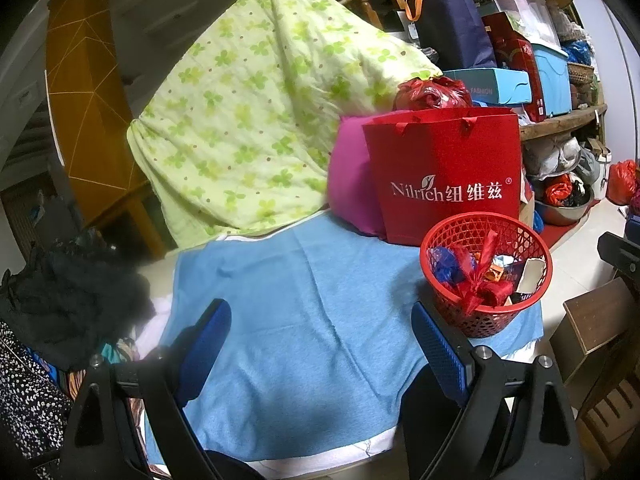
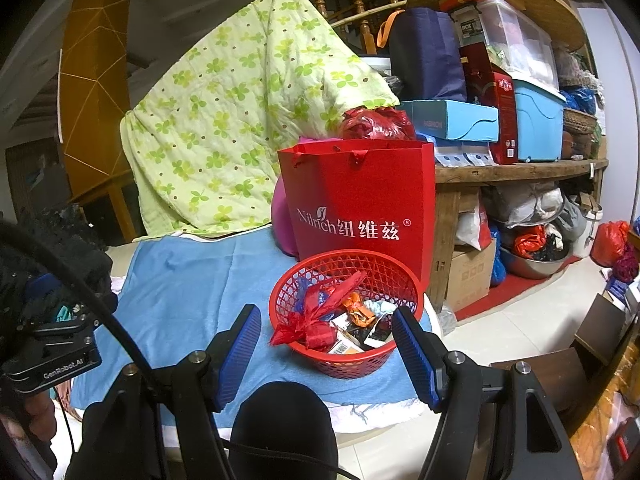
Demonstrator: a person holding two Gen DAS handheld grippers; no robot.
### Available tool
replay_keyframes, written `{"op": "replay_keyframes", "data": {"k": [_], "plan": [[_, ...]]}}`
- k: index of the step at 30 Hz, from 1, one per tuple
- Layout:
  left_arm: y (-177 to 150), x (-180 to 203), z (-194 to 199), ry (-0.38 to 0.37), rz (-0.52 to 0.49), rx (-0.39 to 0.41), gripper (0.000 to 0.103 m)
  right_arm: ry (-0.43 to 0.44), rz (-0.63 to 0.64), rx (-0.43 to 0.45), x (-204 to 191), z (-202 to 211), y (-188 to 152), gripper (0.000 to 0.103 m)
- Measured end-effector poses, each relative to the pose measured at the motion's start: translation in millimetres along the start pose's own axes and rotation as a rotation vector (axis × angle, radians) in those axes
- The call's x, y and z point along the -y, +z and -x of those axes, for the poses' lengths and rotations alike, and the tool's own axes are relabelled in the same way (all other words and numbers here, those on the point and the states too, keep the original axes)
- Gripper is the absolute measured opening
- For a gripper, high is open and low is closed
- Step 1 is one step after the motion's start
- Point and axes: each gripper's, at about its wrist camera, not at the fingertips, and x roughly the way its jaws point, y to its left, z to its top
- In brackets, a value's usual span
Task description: Collect trash
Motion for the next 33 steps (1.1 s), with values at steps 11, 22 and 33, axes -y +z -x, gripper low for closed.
{"op": "replay_keyframes", "data": {"k": [11, 22, 33], "plan": [[-2.0, -1.4, -1.8, 0.007, 0.008, -0.004, 0.092, 0.002, -0.001, 0.0, -0.7, -0.5, 0.9, 0.072], [-1.8, 0.5, -3.5, 0.006, 0.008, -0.01, 0.092, 0.002, -0.005, -0.005, 2.1, -2.5, 0.3, 0.072], [-3.2, 0.5, -4.5, 0.005, 0.008, -0.013, 0.092, 0.011, 0.012, -0.008, 0.4, -3.5, -0.5, 0.072]]}}
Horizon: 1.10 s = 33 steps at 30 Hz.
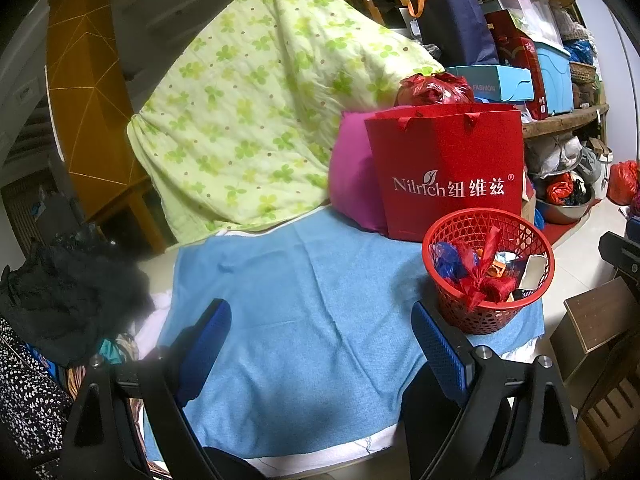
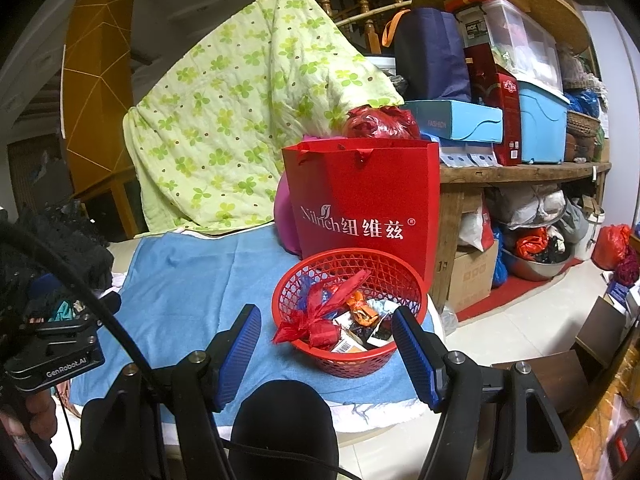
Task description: Collect trash
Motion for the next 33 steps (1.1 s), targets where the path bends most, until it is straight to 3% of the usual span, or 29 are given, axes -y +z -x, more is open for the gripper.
{"op": "replay_keyframes", "data": {"k": [33], "plan": [[-2.5, -3.2, -3.6, 0.0, -0.004, -0.012, 0.092, -0.002, -0.013, -0.008, 2.2, -3.5, 0.8, 0.072]]}}
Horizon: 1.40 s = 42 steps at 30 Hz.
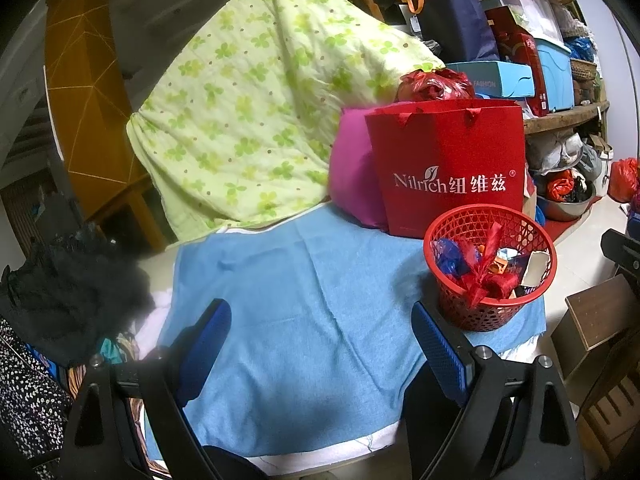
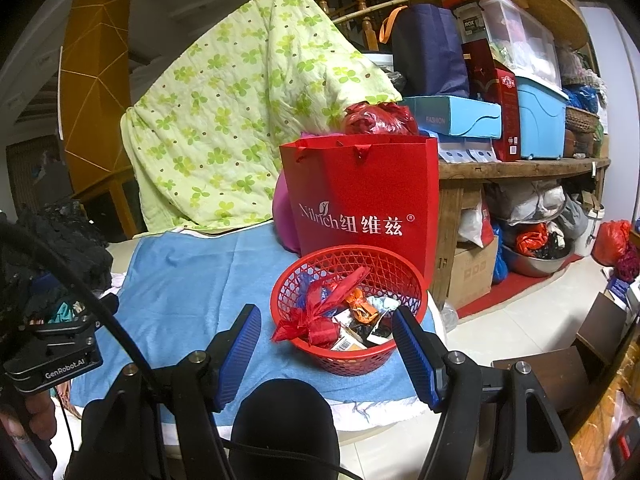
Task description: Collect trash
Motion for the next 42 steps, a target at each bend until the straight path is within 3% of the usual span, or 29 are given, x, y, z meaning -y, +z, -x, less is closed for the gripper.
{"op": "replay_keyframes", "data": {"k": [42], "plan": [[-4.6, -0.2, -6.9, -0.008, 0.004, -0.024, 0.092, -0.001, -0.006, -0.012, 1.0, -7.4, -6.6, 0.072]]}}
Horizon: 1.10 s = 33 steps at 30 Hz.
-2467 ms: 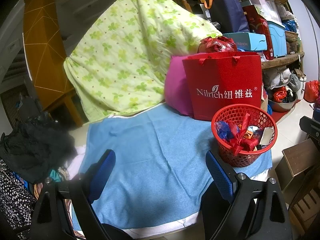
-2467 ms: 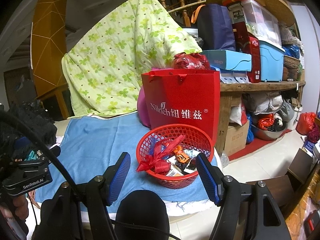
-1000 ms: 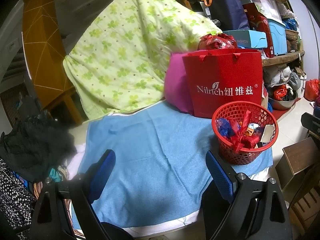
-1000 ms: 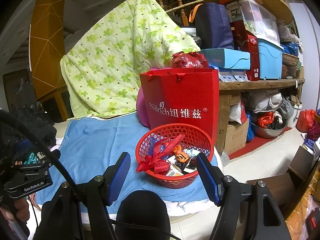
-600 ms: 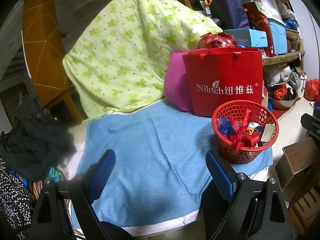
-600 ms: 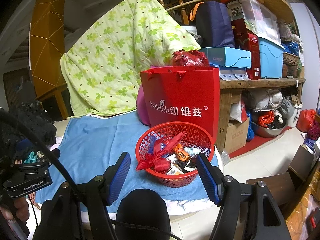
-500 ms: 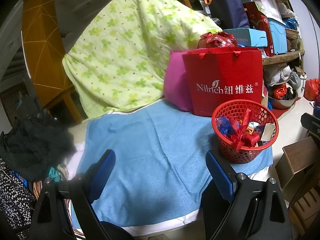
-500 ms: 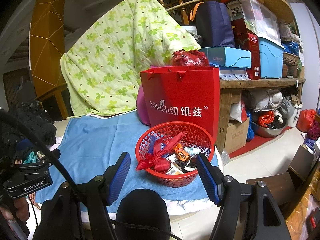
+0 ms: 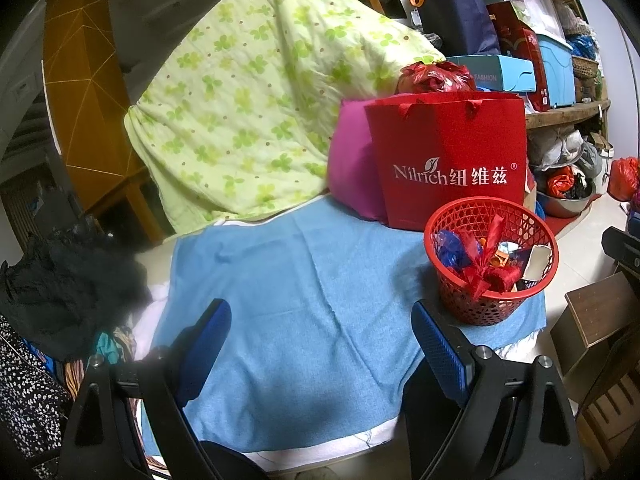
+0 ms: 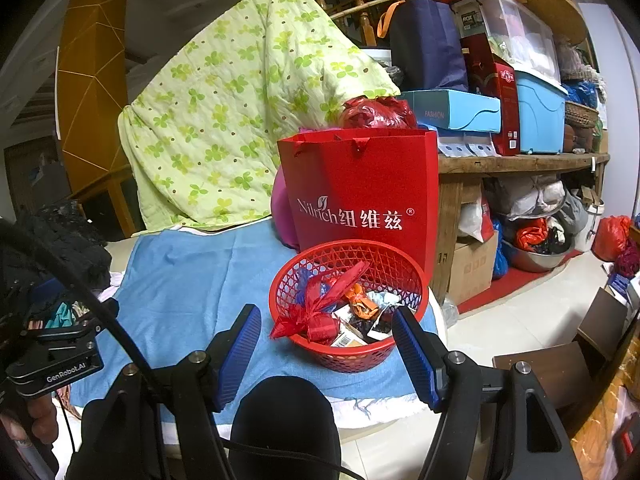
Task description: Collect trash
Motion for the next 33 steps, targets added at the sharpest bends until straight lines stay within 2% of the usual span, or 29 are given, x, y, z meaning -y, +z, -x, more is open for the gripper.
{"op": "replay_keyframes", "data": {"k": [21, 33], "plan": [[1, 8, -3, -0.002, -0.026, -0.003, 0.092, -0.004, -0.017, -0.001, 5, -3, -5, 0.072], [24, 36, -51, -0.047, -0.092, -0.012, 0.092, -0.053, -0.049, -0.051, 23, -28, 3, 0.072]]}}
